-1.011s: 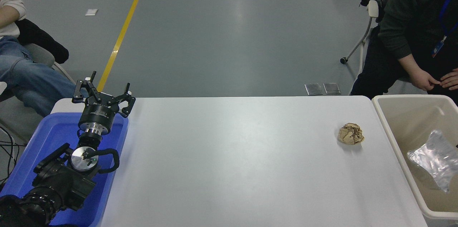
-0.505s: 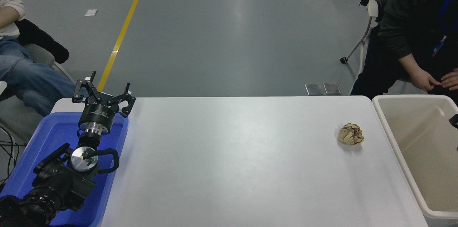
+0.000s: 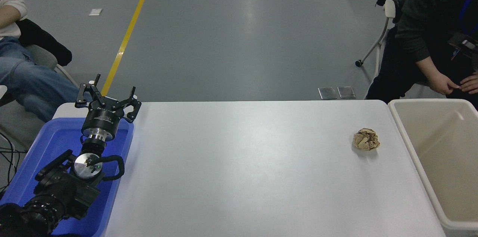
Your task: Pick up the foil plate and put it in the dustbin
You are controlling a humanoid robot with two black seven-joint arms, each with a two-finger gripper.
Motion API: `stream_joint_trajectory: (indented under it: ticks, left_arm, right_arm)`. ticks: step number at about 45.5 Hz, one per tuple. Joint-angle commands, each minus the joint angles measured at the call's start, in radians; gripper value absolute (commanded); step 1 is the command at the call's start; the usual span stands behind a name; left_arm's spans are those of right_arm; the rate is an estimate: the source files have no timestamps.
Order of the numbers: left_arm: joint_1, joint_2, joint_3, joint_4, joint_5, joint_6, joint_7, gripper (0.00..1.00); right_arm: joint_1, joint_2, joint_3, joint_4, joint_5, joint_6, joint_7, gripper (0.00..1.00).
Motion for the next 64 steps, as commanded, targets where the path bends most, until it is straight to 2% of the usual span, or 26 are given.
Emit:
stream_joint_trajectory:
  ticks: [1, 11, 26, 45, 64]
  left_arm:
    - [0.001, 0.001, 0.000, 0.000, 0.000, 0.000, 0.000, 0.99]
    - [0.001, 0.000, 0.000, 0.000, 0.000, 0.000, 0.000, 0.99]
    - [0.001, 0.000, 0.001, -0.001, 0.000, 0.000, 0.000, 0.99]
    - [0.001, 0.001, 0.001, 0.000, 0.000, 0.000, 0.000, 0.99]
    - [0.001, 0.001, 0.001, 0.000, 0.000, 0.000, 0.000, 0.99]
  right_arm:
    - [0.184, 0.153, -0.139, 0.096, -0.068, 0.174, 0.000, 1.00]
    - [0.270, 0.232, -0.151, 0.200, -0.068, 0.294, -0.001, 1.00]
    - [0.426, 0.237, -0.139, 0.389, -0.070, 0.679, 0.000, 1.00]
    - [0.475, 0.245, -0.108, 0.528, -0.059, 0.679, -0.001, 1.00]
    - [0.457, 0.257, -0.110, 0.528, -0.035, 0.679, -0.003, 1.00]
